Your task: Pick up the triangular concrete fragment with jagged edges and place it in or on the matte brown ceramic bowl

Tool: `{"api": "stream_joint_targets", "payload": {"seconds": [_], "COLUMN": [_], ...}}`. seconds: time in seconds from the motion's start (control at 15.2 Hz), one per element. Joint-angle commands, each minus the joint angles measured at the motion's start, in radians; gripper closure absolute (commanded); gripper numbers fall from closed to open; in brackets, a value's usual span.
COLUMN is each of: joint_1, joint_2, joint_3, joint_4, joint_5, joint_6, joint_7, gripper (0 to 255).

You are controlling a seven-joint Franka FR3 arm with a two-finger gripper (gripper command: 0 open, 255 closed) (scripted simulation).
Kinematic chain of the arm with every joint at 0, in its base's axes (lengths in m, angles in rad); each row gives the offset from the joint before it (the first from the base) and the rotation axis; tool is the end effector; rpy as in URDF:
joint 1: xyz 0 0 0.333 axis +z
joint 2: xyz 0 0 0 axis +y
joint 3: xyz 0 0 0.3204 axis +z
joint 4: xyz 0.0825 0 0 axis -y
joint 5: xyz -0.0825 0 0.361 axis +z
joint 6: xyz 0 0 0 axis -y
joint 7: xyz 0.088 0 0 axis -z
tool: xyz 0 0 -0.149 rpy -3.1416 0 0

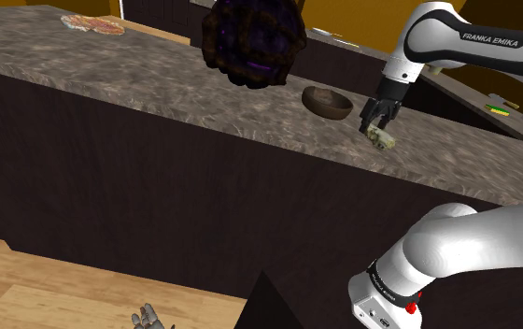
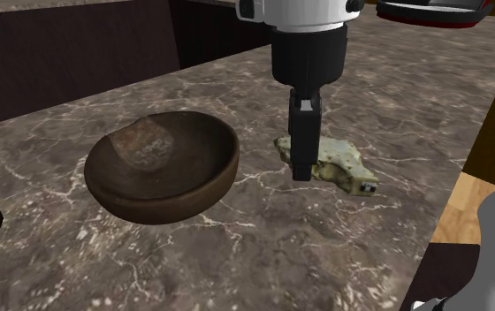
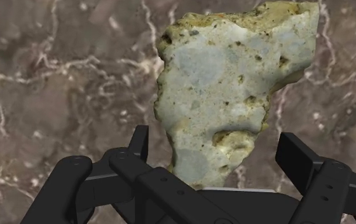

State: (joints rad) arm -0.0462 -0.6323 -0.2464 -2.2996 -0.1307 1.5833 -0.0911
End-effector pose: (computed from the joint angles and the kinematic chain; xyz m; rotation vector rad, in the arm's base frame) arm 0.3014 -0.1245 0.5235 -3.1004 0.2175 0.1458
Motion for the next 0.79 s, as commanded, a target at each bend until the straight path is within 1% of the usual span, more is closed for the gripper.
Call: {"api": "stream_joint_targets", "payload": {"seconds": [0.0, 0.13, 0.2, 0.73], "joint_1": [0.0, 0.0, 0.0, 0.0], "joint_2": [-0.001, 0.0, 0.0, -0.001], "joint_3": [0.0, 0.0, 0.0, 0.0], "joint_4": [-0.001, -0.001, -0.001, -0.001], "joint_5": [0.0, 0.0, 0.0, 0.0], "joint_6": [0.001, 0.001, 0.001, 0.0], "joint_7": [0.0, 0.0, 0.0, 0.0], "gripper": [0, 0, 255, 255]}}
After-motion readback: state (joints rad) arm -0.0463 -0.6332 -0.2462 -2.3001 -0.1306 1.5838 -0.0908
